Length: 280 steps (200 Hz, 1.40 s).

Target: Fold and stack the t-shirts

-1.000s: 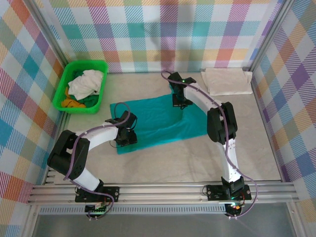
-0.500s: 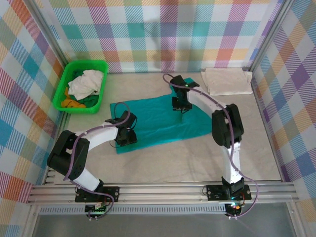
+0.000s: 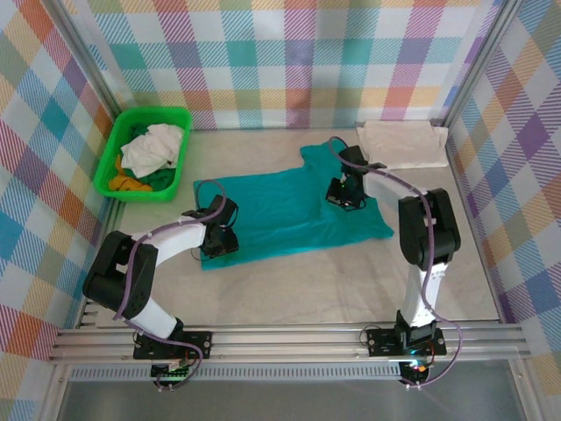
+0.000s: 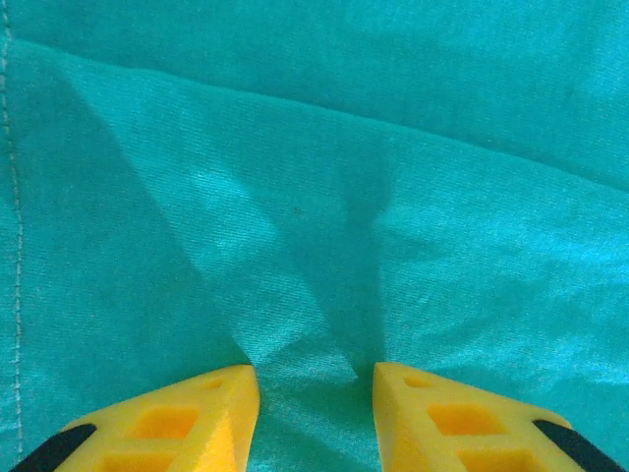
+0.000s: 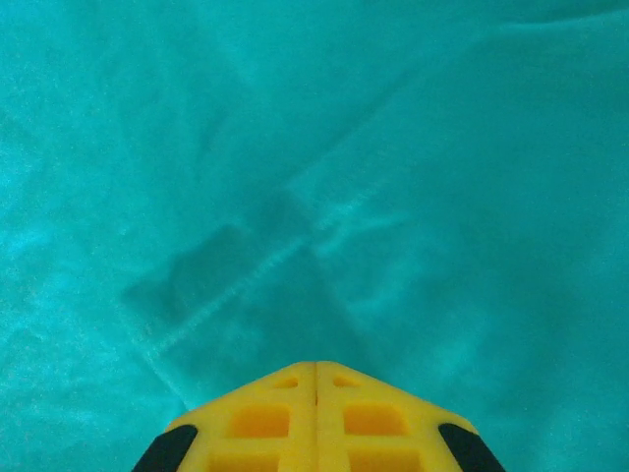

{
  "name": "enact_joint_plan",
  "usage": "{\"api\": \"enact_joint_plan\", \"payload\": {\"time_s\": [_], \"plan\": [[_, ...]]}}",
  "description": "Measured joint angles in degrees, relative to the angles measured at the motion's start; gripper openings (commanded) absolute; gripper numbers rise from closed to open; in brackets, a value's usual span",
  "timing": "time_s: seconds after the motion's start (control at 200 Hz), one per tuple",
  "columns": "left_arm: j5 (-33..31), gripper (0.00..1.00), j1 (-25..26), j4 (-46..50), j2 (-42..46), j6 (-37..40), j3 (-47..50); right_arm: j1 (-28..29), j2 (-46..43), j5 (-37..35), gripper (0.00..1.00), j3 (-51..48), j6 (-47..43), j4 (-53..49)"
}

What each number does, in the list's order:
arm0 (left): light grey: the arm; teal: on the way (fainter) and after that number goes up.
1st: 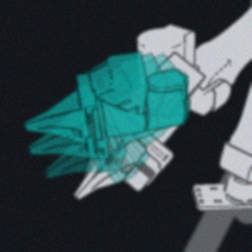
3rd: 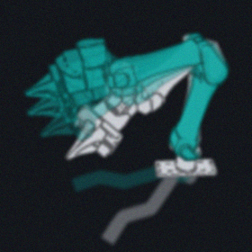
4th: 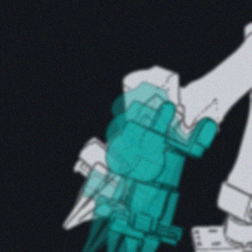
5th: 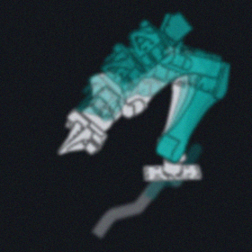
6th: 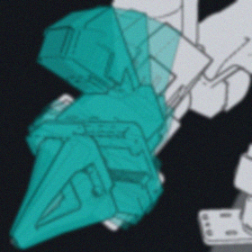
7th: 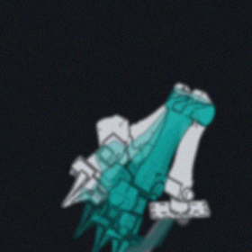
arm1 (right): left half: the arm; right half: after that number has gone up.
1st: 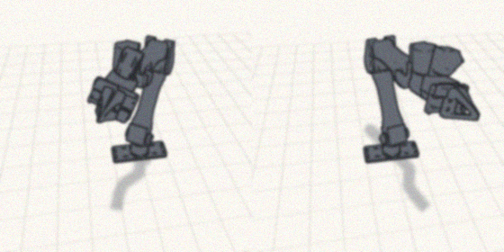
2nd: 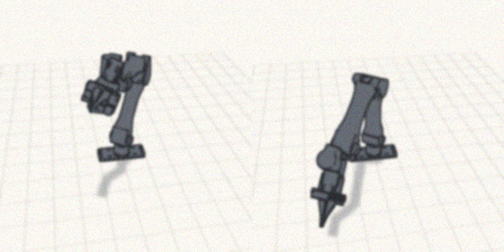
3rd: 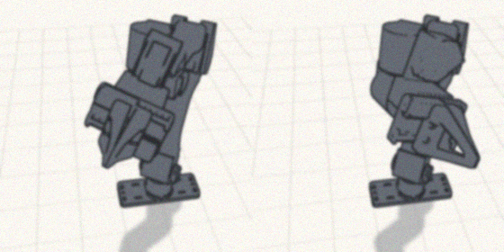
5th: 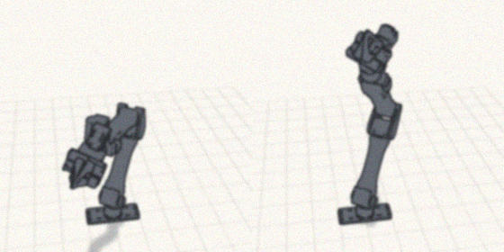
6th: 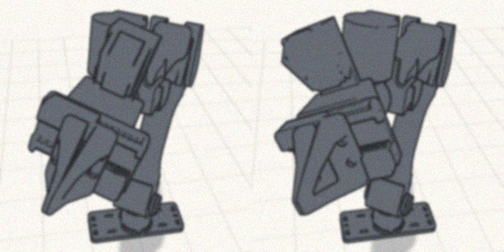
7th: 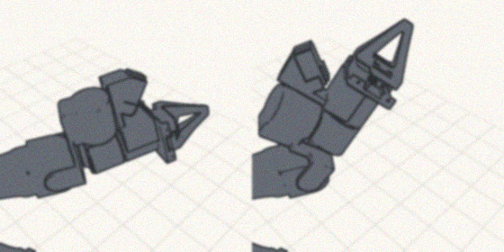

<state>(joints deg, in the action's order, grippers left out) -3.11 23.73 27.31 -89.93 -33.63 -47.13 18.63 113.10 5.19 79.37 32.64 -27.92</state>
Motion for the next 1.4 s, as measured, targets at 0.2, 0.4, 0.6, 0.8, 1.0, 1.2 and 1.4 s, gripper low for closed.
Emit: {"api": "enact_joint_plan", "payload": {"time_s": [0.2,0.4,0.6,0.8,1.0,1.2,1.4], "plan": [[-0.5,0.38,-0.04,-1.36,0.79,-0.31,1.25,1.05,7.41,4.61,0.0,6.36,2.14,2.47],[-1.07,0.38,-0.52,-2.03,1.29,-1.11,1.97,1.14,10.34,5.6,0.0,7.61,4.83,5.84],[-0.9,0.37,-0.85,-3.37,2.16,-1.53,3.26,-0.15,9.18,7.32,0.0,3.37,8.07,11.89],[-0.37,0.36,-1.16,-5.66,3.91,-1.53,5.55,-1.66,4.24,7.3,0.0,-6.29,12.2,19.58],[1.64,0.36,-1.36,-8.5,7.5,-1.62,9.46,-2.19,-2.25,6.1,0.0,-15.93,16.26,22.73],[3.63,0.39,-0.22,-6.03,8.52,-1.75,8.87,-2.19,-4.57,4.46,0.0,-17.94,17.66,21.4],[3.21,0.44,-2.91,6.29,8.94,-0.13,-0.17,-2.56,-9.79,0.96,0.14,-19.02,17.9,16.31]]}}
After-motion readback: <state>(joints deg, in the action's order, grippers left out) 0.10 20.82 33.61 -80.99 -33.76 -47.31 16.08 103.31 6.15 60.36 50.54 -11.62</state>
